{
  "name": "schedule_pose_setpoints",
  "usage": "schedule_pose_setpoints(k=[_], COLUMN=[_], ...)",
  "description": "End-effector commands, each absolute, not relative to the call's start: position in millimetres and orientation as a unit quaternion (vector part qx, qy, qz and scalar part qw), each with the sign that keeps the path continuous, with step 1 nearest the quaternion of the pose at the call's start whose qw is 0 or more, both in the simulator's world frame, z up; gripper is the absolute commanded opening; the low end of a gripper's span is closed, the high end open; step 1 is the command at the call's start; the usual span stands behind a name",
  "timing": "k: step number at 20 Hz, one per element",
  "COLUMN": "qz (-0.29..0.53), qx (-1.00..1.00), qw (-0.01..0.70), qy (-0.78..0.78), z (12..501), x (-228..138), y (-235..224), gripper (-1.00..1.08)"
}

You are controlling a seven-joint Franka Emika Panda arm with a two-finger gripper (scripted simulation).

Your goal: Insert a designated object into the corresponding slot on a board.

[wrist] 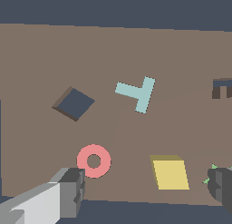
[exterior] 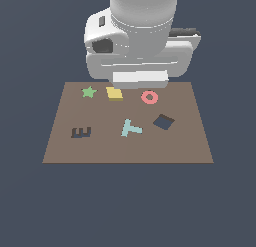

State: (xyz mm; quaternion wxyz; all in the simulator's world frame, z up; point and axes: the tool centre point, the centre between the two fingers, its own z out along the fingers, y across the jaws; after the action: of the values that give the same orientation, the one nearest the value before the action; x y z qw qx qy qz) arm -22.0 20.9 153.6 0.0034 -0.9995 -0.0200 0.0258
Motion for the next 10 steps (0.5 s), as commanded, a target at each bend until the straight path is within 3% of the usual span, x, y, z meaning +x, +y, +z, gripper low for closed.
schedule_pose_setpoints(k=[1, 10], qz=[0.026, 0.022], qx=[-0.999, -0.999], qw=[0.003, 0.003], qy=[-0.02, -0.035], z=[154, 140], x=[-22, -33], y=[21, 13], gripper=[1.0, 1.0])
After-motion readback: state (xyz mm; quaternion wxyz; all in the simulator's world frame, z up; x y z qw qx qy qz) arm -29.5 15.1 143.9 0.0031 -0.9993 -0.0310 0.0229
